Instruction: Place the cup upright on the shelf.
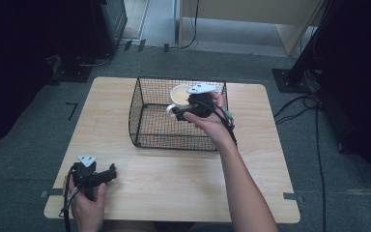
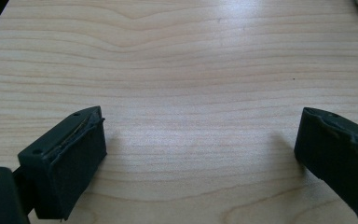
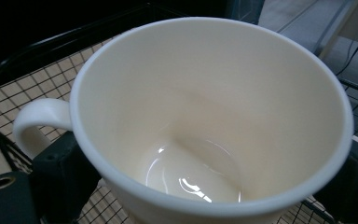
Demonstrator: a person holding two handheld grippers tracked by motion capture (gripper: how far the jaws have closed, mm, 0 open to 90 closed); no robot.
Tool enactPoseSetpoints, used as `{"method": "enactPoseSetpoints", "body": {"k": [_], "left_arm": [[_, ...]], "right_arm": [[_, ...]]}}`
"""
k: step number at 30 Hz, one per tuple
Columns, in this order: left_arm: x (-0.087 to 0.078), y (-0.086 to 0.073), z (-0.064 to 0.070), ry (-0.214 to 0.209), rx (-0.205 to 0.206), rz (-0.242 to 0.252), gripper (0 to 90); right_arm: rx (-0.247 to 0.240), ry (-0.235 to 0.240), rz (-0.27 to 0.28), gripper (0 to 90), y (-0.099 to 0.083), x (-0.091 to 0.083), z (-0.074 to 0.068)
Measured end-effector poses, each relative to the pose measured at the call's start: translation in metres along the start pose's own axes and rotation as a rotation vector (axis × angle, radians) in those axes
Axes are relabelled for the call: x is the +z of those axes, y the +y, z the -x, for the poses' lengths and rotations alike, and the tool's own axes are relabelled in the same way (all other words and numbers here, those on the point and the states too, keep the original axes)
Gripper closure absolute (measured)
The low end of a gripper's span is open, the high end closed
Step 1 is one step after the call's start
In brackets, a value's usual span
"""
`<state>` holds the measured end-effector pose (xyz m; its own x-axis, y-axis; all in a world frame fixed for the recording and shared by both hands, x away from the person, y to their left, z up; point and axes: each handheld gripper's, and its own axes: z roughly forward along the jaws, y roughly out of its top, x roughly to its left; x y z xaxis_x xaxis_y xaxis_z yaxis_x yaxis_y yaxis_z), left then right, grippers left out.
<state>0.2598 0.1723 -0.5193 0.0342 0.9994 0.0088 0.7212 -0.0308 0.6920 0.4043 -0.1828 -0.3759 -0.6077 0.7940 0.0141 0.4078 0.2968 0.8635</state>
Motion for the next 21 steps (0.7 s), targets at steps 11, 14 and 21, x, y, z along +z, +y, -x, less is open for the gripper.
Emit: {"method": "enactPoseSetpoints", "body": {"k": [11,14,21], "left_arm": [[0.000,0.000,0.000,0.000,0.000,0.000,2.2],[0.000,0.000,0.000,0.000,0.000,0.000,2.2],[0.000,0.000,0.000,0.000,0.000,0.000,2.2]], "right_arm": [[0.021,-0.010,-0.036,7.9,-0.006,0.024,0.013],[0.022,-0.012,-0.042,7.9,-0.008,0.030,0.016],[0.039,0.000,-0.033,7.9,-0.017,0.047,0.024]]}}
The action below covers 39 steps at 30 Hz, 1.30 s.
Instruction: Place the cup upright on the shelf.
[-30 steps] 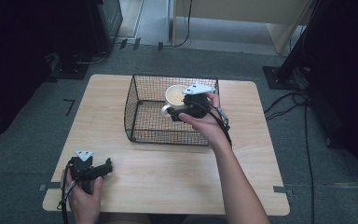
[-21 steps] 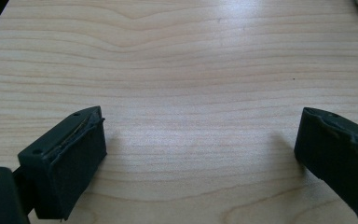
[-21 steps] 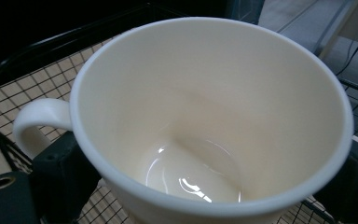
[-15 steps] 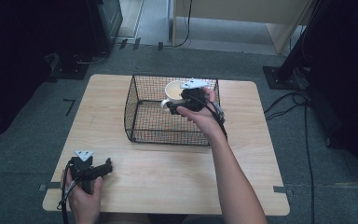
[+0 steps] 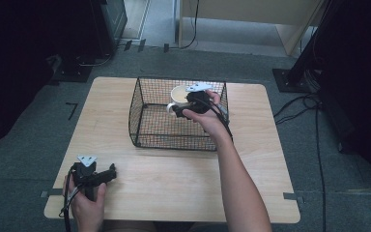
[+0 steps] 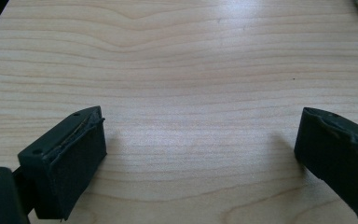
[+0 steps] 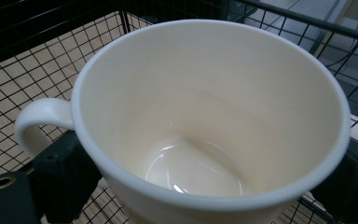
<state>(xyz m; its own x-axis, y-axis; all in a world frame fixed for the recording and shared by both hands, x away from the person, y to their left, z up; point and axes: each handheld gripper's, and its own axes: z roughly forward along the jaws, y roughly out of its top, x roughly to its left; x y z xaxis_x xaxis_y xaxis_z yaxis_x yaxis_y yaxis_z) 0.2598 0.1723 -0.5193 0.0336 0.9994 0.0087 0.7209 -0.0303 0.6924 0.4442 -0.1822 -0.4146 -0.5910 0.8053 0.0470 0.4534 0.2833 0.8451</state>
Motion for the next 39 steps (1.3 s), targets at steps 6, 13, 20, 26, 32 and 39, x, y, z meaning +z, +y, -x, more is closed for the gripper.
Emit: {"method": "enactPoseSetpoints", "body": {"k": [6,13,20,26,32,39], "left_arm": [[0.000,0.000,0.000,0.000,0.000,0.000,2.2],[0.000,0.000,0.000,0.000,0.000,0.000,2.2],[0.000,0.000,0.000,0.000,-0.001,0.000,2.2],[0.000,0.000,0.000,0.000,-0.001,0.000,2.2],[0.000,0.000,0.000,0.000,-0.001,0.000,2.2],[0.000,0.000,0.000,0.000,-0.001,0.000,2.2]], "right_arm": [[0.014,0.002,-0.046,7.9,-0.009,0.013,0.006],[0.002,-0.016,-0.074,7.9,-0.015,0.022,0.008],[-0.027,-0.004,-0.146,7.9,-0.022,0.032,0.006],[-0.036,-0.008,-0.190,7.9,-0.028,0.038,0.009],[-0.037,-0.020,-0.212,7.9,-0.032,0.039,0.012],[-0.033,-0.054,-0.280,1.8,-0.033,0.038,0.009]]}}
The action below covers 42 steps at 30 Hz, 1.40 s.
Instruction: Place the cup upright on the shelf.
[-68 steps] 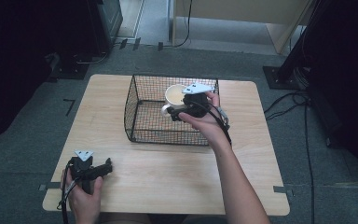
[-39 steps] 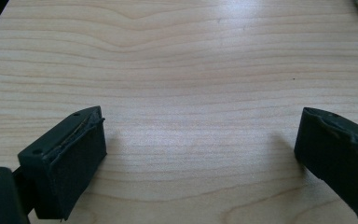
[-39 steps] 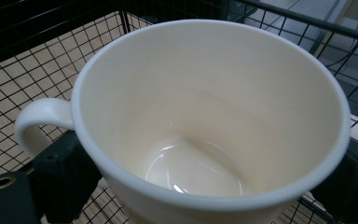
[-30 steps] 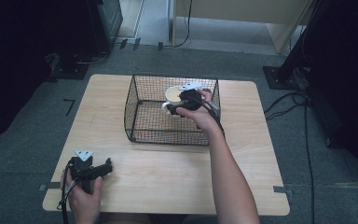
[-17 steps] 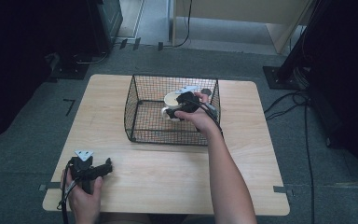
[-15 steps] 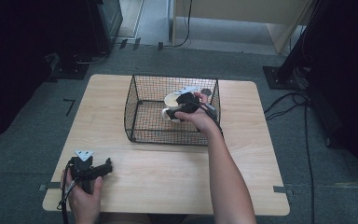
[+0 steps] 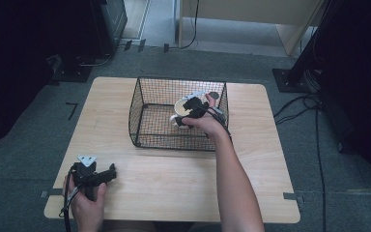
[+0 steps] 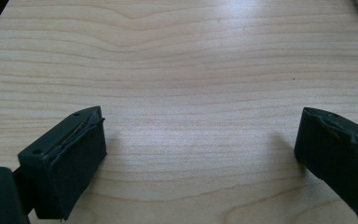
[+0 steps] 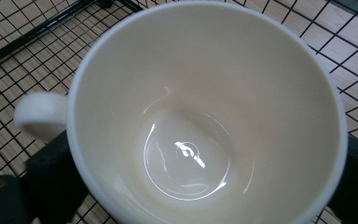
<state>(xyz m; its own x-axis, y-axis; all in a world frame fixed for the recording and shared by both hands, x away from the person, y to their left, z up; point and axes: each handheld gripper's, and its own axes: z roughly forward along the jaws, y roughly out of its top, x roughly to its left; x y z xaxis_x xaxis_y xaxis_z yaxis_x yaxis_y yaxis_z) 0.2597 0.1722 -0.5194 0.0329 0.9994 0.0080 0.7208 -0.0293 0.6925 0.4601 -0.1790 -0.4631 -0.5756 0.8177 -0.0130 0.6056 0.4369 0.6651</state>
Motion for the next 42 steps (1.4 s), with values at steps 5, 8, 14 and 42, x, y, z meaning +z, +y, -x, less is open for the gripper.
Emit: {"method": "enactPoseSetpoints", "body": {"k": [5,8,14,42], "left_arm": [[0.000,0.000,0.000,0.000,0.000,0.000,2.2],[0.000,0.000,0.000,0.000,0.000,0.000,2.2],[0.000,0.000,0.000,0.000,0.000,0.000,2.2],[0.000,0.000,0.000,0.000,0.000,0.000,2.2]], "right_arm": [[-0.003,-0.009,0.012,0.0,0.001,-0.004,-0.001],[-0.013,-0.005,0.021,0.0,0.001,-0.006,0.000],[-0.002,-0.008,0.045,0.0,0.003,-0.014,0.002],[-0.034,-0.008,0.195,0.0,0.020,-0.095,-0.026]]}}
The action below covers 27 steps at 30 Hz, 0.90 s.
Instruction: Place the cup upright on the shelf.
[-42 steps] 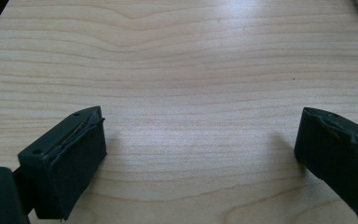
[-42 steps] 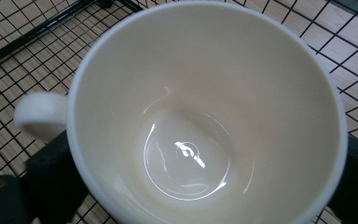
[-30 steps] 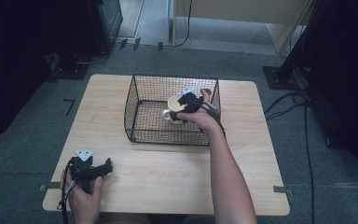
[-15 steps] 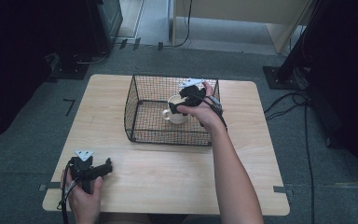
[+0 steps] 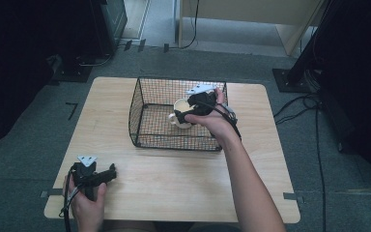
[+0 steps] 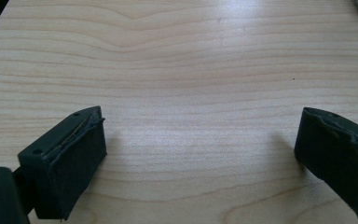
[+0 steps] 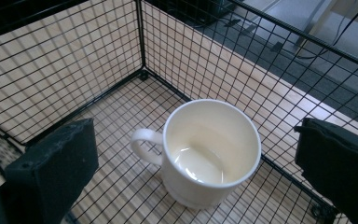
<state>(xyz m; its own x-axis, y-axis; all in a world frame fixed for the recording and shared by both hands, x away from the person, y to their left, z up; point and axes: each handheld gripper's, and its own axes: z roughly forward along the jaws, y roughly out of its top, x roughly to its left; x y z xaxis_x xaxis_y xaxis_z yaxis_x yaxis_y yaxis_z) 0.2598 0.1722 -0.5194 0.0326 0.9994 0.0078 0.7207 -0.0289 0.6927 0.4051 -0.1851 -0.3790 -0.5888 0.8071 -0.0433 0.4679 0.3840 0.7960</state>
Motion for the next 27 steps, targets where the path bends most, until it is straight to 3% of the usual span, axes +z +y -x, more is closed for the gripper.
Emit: {"method": "enactPoseSetpoints", "body": {"k": [12,27], "left_arm": [[0.000,0.000,0.000,0.000,-0.002,0.002,2.2],[0.000,0.000,0.000,0.000,0.000,0.001,2.2]], "right_arm": [[-0.021,0.006,0.008,0.0,-0.025,-0.043,-0.017],[-0.008,-0.017,0.039,0.0,-0.066,-0.087,-0.015]]}}
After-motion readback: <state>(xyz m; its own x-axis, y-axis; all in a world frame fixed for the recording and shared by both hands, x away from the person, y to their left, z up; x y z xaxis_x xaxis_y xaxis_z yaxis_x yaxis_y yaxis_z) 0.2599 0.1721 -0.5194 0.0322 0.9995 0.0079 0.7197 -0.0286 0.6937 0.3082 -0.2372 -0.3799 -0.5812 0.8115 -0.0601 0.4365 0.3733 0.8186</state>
